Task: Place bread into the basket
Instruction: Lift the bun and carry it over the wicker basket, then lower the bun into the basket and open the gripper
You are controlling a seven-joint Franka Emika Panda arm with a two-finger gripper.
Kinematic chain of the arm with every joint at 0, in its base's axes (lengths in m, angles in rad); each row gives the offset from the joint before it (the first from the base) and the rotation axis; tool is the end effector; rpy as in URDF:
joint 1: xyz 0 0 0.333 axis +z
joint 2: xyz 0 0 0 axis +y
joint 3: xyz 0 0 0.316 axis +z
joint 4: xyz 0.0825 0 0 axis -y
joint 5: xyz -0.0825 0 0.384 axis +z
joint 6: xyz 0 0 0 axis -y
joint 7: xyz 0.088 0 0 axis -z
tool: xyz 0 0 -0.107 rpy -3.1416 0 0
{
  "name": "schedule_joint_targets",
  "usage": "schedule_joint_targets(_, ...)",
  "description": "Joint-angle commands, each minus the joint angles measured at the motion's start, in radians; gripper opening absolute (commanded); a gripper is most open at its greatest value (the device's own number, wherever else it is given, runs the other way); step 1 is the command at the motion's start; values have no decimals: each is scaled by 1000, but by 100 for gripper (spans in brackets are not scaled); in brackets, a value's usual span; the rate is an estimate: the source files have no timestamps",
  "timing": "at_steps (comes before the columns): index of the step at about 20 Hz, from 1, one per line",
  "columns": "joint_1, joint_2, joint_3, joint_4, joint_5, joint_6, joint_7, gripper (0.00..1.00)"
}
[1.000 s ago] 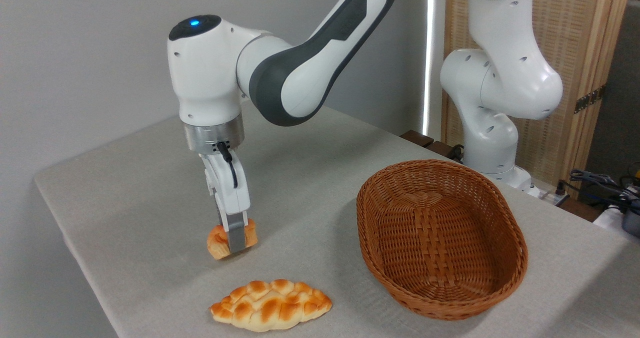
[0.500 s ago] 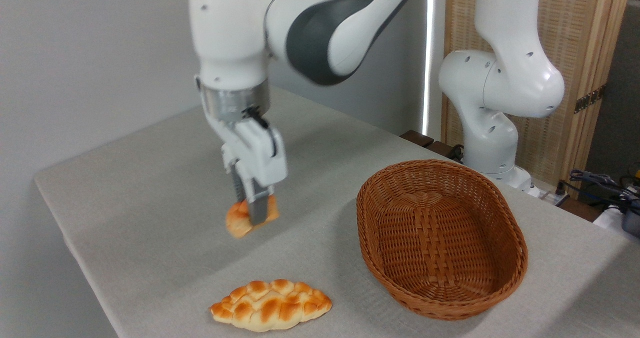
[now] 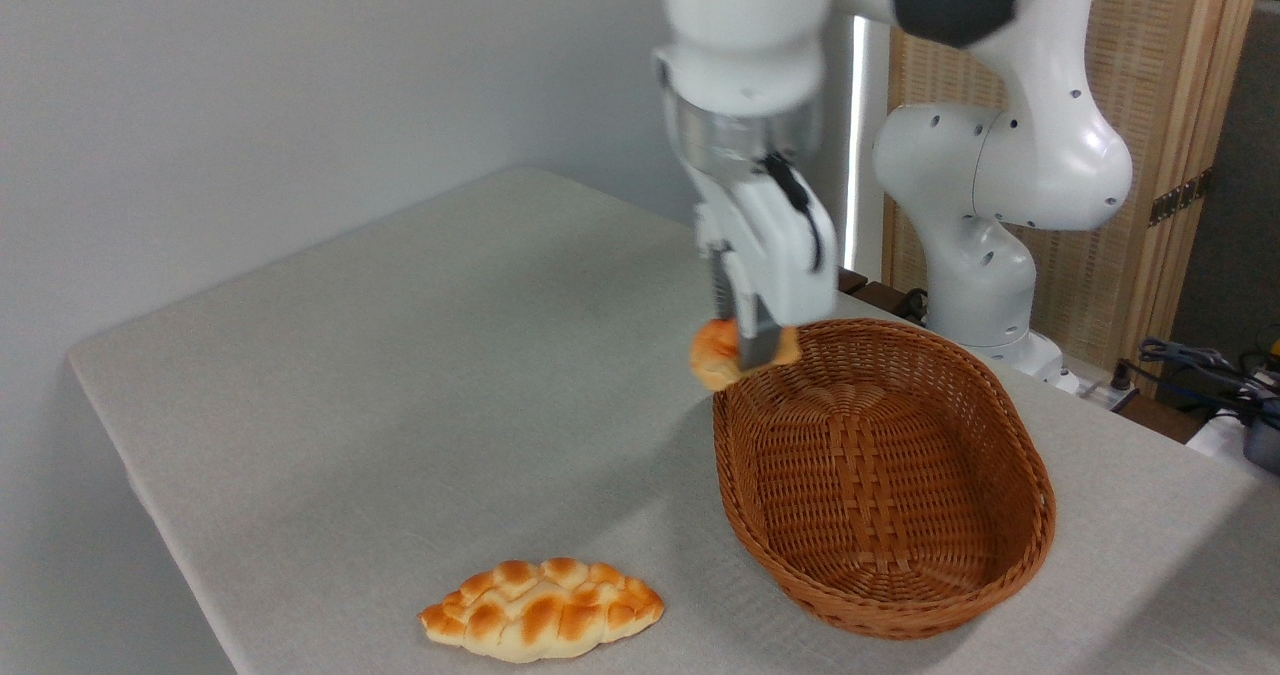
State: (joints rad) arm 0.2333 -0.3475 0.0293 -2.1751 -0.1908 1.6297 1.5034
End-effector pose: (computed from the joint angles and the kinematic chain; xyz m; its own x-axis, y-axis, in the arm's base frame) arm 0.4181 0.0936 0.5202 0.3622 -0.9147 0.1794 -0.9224 -0.3240 0.2104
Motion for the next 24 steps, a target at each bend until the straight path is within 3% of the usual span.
schedule_joint_targets(1,-19,-62,38,-129,-12,-1,119,46)
schedule_joint_targets(5,-32,-61,38,-189,-10,-4,132,57)
schedule_joint_targets(10,-62,-39,38,-224,-12,-2,126,100)
schedule_joint_targets(14,-62,-41,40,-223,-3,-2,132,100)
schedule_joint_targets(17,-62,-41,40,-221,57,-2,133,100)
schedule_joint_targets(24,-58,-47,41,-161,80,-5,120,100)
